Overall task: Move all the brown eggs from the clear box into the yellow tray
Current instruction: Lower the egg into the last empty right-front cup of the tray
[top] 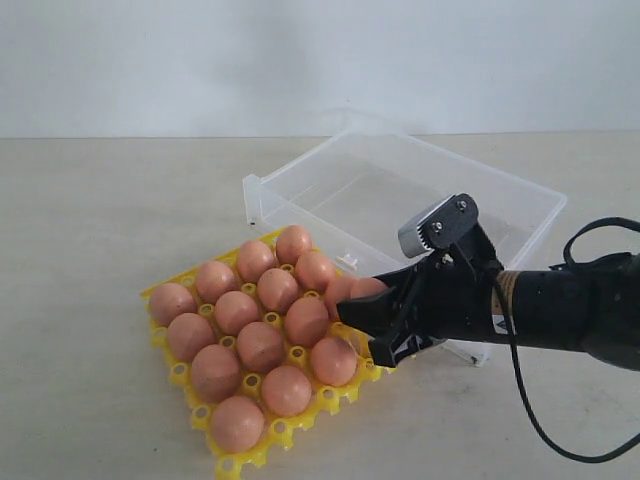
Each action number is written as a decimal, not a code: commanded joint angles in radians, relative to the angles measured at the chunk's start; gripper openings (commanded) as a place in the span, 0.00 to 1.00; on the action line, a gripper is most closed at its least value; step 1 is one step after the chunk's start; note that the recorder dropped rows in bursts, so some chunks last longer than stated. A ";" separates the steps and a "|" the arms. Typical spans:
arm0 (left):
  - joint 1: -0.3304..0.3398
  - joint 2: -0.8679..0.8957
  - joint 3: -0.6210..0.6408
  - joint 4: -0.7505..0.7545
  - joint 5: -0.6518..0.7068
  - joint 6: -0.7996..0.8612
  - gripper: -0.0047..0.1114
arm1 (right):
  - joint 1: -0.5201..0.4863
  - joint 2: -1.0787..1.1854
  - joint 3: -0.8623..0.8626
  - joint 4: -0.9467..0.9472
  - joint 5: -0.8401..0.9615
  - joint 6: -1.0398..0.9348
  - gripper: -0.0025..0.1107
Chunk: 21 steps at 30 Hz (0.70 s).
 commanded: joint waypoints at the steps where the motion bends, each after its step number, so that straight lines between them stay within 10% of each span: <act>1: 0.001 -0.003 0.003 0.001 0.000 -0.004 0.08 | -0.001 0.000 -0.021 -0.020 0.001 0.012 0.02; 14: 0.001 -0.003 0.003 0.001 0.000 -0.004 0.08 | -0.001 0.000 -0.021 -0.123 0.047 0.038 0.05; 21: 0.001 -0.003 0.003 0.001 0.000 -0.004 0.08 | -0.001 0.000 -0.021 -0.123 0.056 0.038 0.44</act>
